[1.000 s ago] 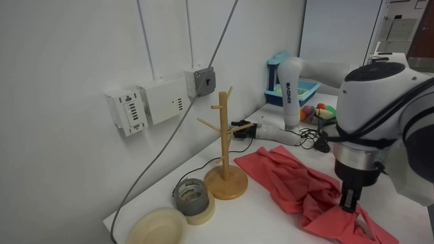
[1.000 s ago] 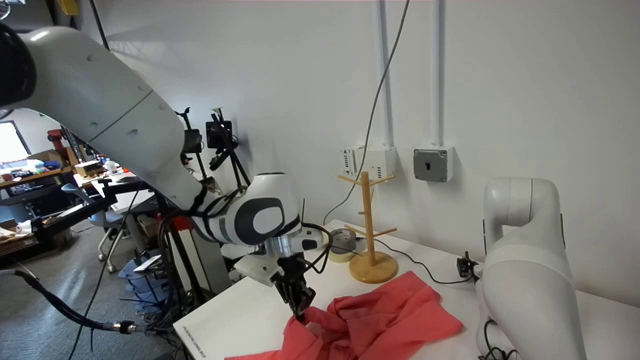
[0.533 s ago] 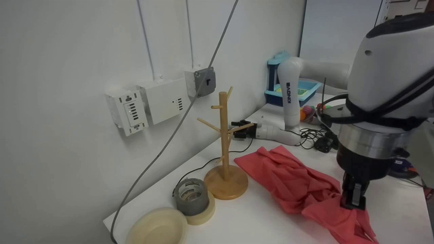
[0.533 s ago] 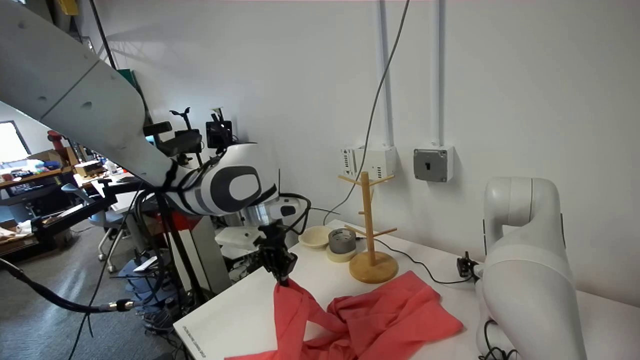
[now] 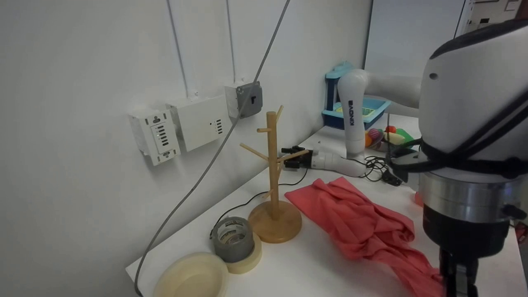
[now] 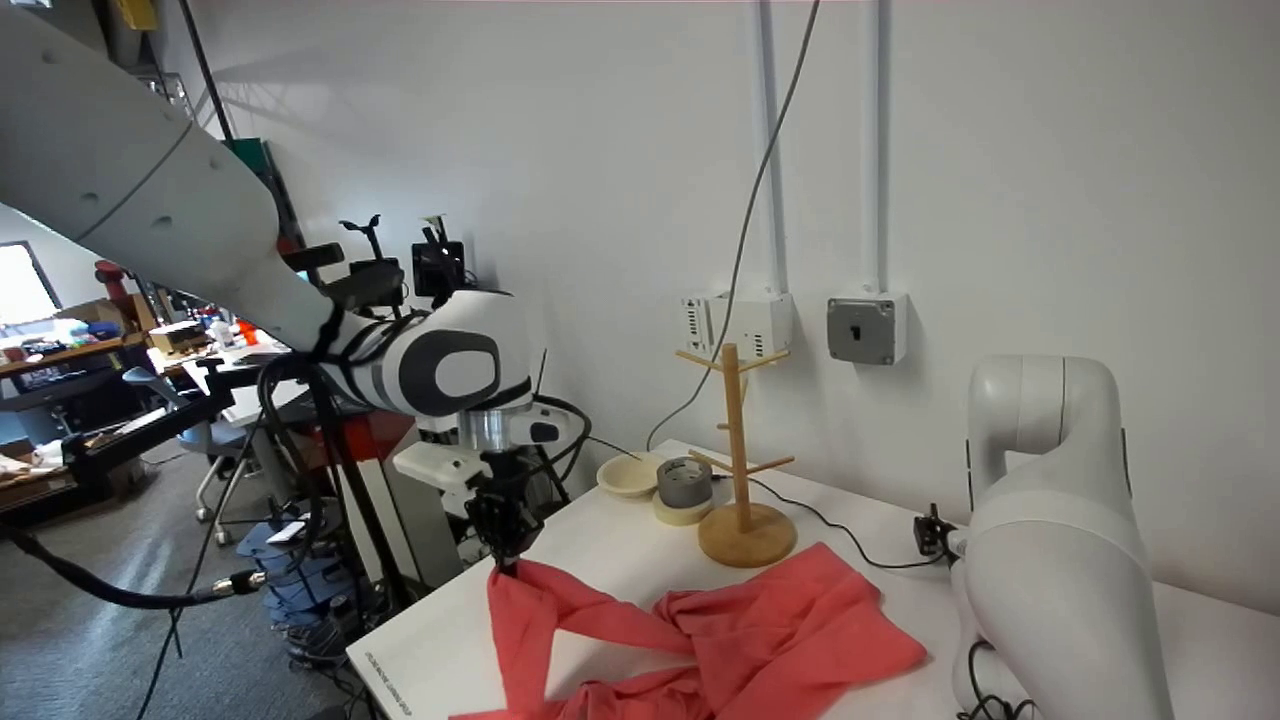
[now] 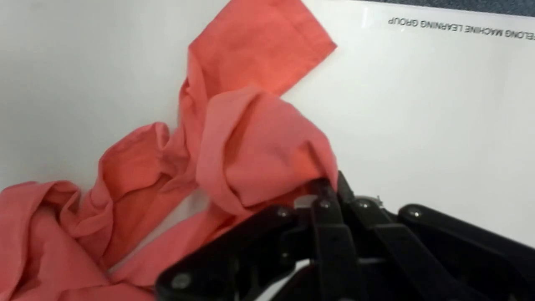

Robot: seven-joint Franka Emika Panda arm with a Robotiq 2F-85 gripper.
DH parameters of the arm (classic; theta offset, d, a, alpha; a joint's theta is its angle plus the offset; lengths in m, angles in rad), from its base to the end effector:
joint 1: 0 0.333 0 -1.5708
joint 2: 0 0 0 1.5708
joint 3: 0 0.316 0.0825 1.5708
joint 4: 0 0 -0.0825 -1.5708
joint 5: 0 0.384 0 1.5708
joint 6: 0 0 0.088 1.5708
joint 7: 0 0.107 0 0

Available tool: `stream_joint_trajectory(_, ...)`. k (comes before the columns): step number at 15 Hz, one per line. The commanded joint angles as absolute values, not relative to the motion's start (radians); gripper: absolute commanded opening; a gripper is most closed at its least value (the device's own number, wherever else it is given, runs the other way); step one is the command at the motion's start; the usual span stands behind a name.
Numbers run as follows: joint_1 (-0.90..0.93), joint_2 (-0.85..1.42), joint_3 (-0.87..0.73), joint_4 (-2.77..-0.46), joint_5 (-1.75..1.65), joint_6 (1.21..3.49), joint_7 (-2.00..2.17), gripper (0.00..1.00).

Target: Spread out the sweatshirt

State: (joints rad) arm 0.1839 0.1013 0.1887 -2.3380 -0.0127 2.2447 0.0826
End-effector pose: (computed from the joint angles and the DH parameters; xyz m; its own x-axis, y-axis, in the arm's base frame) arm 0.4571 0.1789 0.2781 0.9378 0.2894 -0.1917 0.2958 -0.9552 0.0051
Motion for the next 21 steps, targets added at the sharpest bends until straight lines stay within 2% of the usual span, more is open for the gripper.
stream_joint_trajectory(1,0.189,0.165,0.192,-2.263,0.095,2.201,0.164,0.01)
stream_joint_trajectory(3,0.189,0.201,0.184,-2.228,0.126,2.221,0.229,0.01)
stream_joint_trajectory(4,0.190,0.218,0.179,-2.213,0.127,2.220,0.261,0.08)
stream_joint_trajectory(5,0.194,0.237,0.173,-2.200,0.117,2.215,0.297,0.29)
stream_joint_trajectory(7,0.202,0.267,0.164,-2.193,0.095,2.226,0.351,0.33)
stream_joint_trajectory(8,0.204,0.278,0.160,-2.192,0.093,2.230,0.370,0.39)
stream_joint_trajectory(16,0.206,0.246,0.157,-2.238,0.103,2.297,0.397,0.99)
stream_joint_trajectory(21,0.184,0.108,0.160,-2.321,0.099,2.283,0.304,1.00)
